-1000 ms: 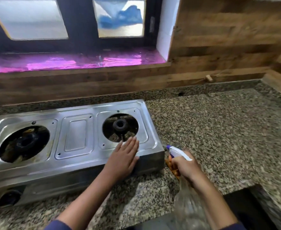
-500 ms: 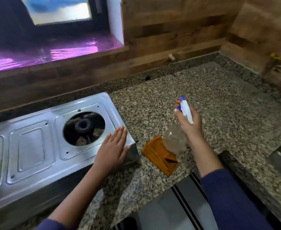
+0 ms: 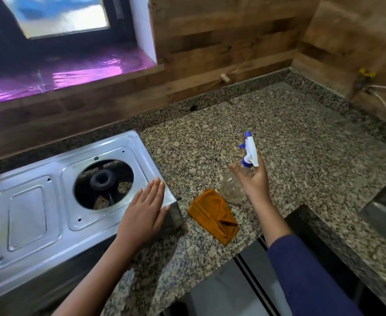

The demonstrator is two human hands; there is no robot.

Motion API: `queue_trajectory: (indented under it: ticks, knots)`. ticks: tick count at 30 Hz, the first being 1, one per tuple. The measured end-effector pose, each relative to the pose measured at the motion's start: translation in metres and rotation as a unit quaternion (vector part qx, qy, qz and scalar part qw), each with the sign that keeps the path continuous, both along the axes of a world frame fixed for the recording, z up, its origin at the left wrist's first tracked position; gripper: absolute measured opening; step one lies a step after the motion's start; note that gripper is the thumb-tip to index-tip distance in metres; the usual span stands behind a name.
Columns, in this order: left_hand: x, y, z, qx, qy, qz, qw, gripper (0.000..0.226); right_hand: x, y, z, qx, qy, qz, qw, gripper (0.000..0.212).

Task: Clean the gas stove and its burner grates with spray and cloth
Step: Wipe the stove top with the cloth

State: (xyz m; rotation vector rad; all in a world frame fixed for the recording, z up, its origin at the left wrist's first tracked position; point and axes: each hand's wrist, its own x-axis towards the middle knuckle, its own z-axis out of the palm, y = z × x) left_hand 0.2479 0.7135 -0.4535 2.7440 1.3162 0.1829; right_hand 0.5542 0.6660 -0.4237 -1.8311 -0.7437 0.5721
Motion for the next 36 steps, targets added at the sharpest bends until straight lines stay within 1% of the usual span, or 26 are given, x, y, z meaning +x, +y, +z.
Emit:
queue_trajectory:
  ticks: [1,3,4,5,6,8,10,11,13,16,17,18,19,21,22,24,26,27,28,29,30,32,33,34,35,36]
  knots:
    - [0.0,-0.001,0.0,0.002,-0.001,0.001,1.0,0.066,-0.007,-0.011,-0.008,-0.008,-0.024,-0.04,0.999,0.076]
    - [0.0,-0.001,0.0,0.004,-0.003,0.001,1.0,0.066,-0.031,-0.036,-0.026,0.003,-0.074,-0.104,0.992,0.054]
    - [0.001,-0.001,0.0,0.003,-0.003,0.001,1.0,0.066,-0.045,-0.045,-0.036,0.004,-0.094,-0.093,0.991,0.041]
    - [0.0,-0.001,0.0,0.003,-0.004,0.002,1.0,0.066,-0.058,-0.052,-0.046,-0.011,-0.119,-0.047,0.992,0.034]
    - [0.001,-0.001,-0.001,0.003,-0.005,0.003,1.0,0.066,-0.069,-0.055,-0.058,-0.052,-0.157,0.019,0.986,0.034]
    - [0.001,-0.001,0.0,0.001,-0.005,0.003,1.0,0.066,-0.079,-0.056,-0.083,-0.152,-0.255,0.144,0.944,0.051]
    - [0.0,-0.002,0.001,-0.001,-0.004,0.001,1.0,0.066,-0.08,-0.054,-0.097,-0.208,-0.326,0.2,0.9,0.066]
    - [0.0,-0.002,0.001,-0.001,-0.004,0.0,1.0,0.067,-0.079,-0.054,-0.101,-0.216,-0.347,0.206,0.889,0.068]
    - [-0.001,-0.003,0.002,0.0,-0.004,0.0,1.0,0.066,-0.077,-0.056,-0.107,-0.202,-0.373,0.206,0.882,0.066]
    - [-0.001,-0.002,0.002,0.002,0.0,0.001,1.0,0.065,-0.07,-0.055,-0.111,-0.173,-0.403,0.221,0.871,0.052]
    - [-0.001,-0.002,0.002,0.002,0.002,0.001,1.0,0.065,-0.066,-0.053,-0.11,-0.167,-0.396,0.229,0.873,0.046]
    - [-0.001,-0.002,0.003,-0.002,0.001,0.0,1.0,0.066,-0.064,-0.05,-0.107,-0.157,-0.366,0.23,0.888,0.039]
    - [-0.001,-0.002,0.004,-0.008,-0.004,-0.003,1.0,0.066,-0.061,-0.047,-0.103,-0.148,-0.312,0.223,0.912,0.032]
    - [-0.005,-0.004,0.006,-0.021,-0.025,-0.002,0.999,0.068,-0.059,-0.043,-0.088,-0.126,-0.156,0.187,0.962,0.025]
    - [-0.01,-0.006,0.006,-0.025,-0.04,0.003,0.999,0.068,-0.06,-0.043,-0.078,-0.115,-0.073,0.159,0.978,0.025]
    - [-0.024,-0.015,0.008,-0.025,-0.076,0.026,0.996,0.067,-0.066,-0.043,-0.056,-0.081,0.085,0.101,0.988,0.026]
    - [-0.043,-0.027,0.008,-0.014,-0.099,0.053,0.994,0.066,-0.08,-0.042,-0.029,-0.021,0.205,0.066,0.976,0.023]
    - [-0.055,-0.032,0.008,-0.008,-0.103,0.069,0.992,0.065,-0.09,-0.038,-0.016,0.007,0.233,0.071,0.97,0.018]
    - [-0.065,-0.037,0.008,0.0,-0.108,0.085,0.991,0.065,-0.1,-0.033,-0.003,0.034,0.225,0.09,0.97,0.013]
    - [-0.074,-0.04,0.008,0.007,-0.116,0.102,0.988,0.064,-0.11,-0.026,0.008,0.059,0.181,0.115,0.975,0.01]
    - [-0.085,-0.043,0.007,0.014,-0.122,0.123,0.985,0.063,-0.123,-0.017,0.016,0.085,0.11,0.146,0.979,0.011]
    - [-0.104,-0.046,0.006,0.021,-0.124,0.166,0.978,0.061,-0.146,0.004,0.02,0.111,-0.083,0.206,0.969,0.019]
    - [-0.113,-0.048,0.005,0.021,-0.119,0.189,0.975,0.061,-0.156,0.016,0.019,0.09,-0.2,0.231,0.948,0.029]
    - [-0.121,-0.05,0.004,0.02,-0.115,0.213,0.97,0.062,-0.166,0.027,0.014,0.036,-0.312,0.265,0.912,0.043]
    - [-0.128,-0.052,0.003,0.02,-0.112,0.236,0.965,0.062,-0.176,0.035,0.01,-0.033,-0.393,0.306,0.866,0.057]
    - [-0.139,-0.055,0.002,0.019,-0.107,0.263,0.959,0.063,-0.187,0.044,0.002,-0.089,-0.438,0.35,0.823,0.065]
